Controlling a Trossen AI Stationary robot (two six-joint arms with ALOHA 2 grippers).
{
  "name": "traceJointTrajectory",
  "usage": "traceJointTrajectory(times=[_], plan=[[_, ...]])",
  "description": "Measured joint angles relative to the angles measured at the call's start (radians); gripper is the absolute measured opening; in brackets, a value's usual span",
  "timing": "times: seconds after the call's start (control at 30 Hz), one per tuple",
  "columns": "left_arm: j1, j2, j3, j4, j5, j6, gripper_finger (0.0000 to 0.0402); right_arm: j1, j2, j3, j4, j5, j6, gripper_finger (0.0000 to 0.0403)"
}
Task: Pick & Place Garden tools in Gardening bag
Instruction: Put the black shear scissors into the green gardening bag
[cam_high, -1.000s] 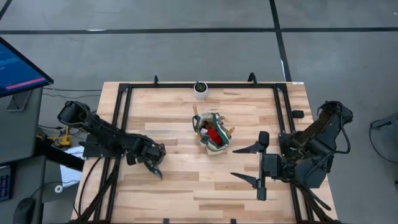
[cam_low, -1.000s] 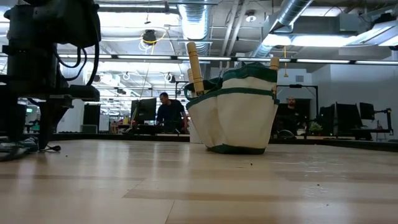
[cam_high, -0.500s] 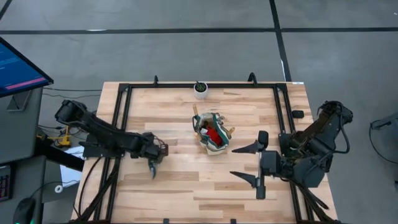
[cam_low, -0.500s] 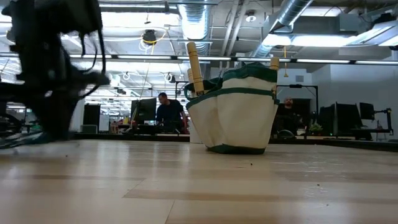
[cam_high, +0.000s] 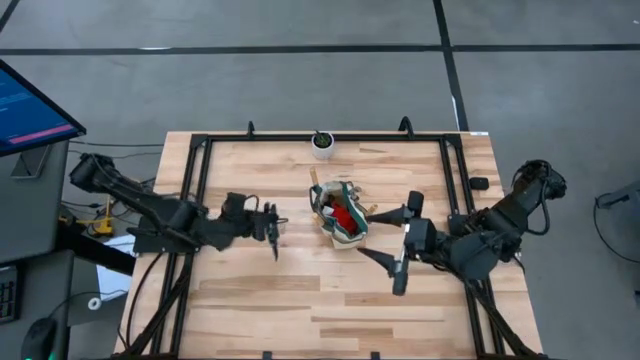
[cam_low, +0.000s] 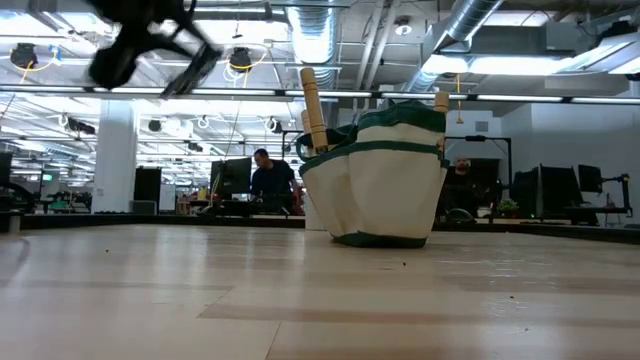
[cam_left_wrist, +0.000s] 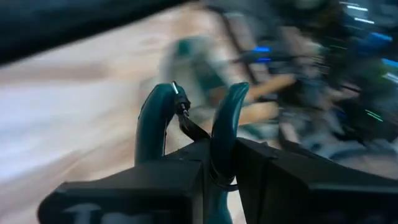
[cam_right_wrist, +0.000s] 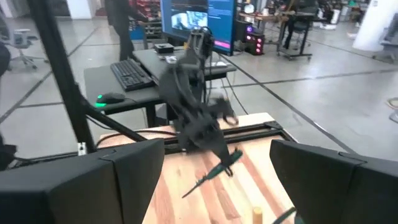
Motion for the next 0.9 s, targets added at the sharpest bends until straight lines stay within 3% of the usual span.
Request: traceJointTrajectory(times=[0.17,0.33,0.63,0.9], plan=[[0.0,-0.045,0.001,0.375,0.095,0.447,0.0028,-0.081,0.001,0.0,0.018,-0.129,0.035,0.0285],[0.0,-0.05,0.002,0.674,0.295,0.717,0.0028,-0.182,0.001,0.0,0.055,-0.298,0.027,0.0285],[0.001,-0.048,0.002,0.958,0.619,0.864,0.0031,-0.368,0.055,0.0,0.199,-0.584,0.019,0.0285],[0.001,-0.048,0.002,1.005,0.663,0.909,0.0032,-0.472,0.159,-0.003,0.431,-0.8,0.02,0.0285]])
